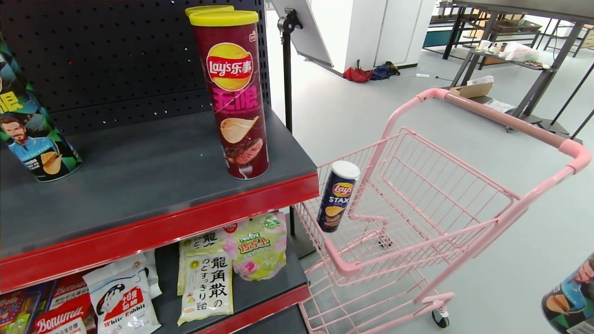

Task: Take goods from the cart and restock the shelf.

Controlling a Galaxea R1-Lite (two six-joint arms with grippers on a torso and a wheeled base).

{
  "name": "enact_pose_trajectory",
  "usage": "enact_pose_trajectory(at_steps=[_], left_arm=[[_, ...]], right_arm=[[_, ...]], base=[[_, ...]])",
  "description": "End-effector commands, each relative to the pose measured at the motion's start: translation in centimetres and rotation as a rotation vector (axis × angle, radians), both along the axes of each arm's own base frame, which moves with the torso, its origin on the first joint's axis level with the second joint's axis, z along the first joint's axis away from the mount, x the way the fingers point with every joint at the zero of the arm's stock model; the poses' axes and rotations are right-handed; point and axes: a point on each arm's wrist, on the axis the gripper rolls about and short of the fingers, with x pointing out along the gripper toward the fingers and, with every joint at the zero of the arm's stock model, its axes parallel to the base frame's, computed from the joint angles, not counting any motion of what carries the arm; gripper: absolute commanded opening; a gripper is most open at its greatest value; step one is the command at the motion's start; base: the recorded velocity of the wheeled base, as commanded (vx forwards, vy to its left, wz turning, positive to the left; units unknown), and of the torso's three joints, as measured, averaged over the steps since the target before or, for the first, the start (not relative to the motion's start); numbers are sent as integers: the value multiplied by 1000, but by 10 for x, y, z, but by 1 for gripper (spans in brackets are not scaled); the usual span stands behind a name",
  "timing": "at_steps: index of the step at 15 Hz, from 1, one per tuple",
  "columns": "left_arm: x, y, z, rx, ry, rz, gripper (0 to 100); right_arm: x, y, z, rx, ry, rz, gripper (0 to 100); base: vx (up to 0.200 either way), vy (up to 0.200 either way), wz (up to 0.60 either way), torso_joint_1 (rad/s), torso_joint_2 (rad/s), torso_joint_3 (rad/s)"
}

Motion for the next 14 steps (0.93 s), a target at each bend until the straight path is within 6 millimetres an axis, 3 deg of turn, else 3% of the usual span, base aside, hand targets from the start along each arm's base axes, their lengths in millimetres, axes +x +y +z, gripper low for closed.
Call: enact_pose_trajectory(at_steps=[1, 6, 14], left_arm=[[0, 0, 0, 0, 1, -1, 100], [0, 0, 0, 0, 1, 1, 100], [0, 0, 0, 0, 1, 1, 100]], right_arm=[[-14, -3, -3, 8, -54, -12, 0], [-13, -2, -3, 7, -50, -12, 0], [-3, -1, -4, -2, -7, -5, 0]], base=[[0, 0, 0, 0, 0, 0], [0, 0, 0, 124, -395, -255], [0, 0, 0, 209, -559, -347]])
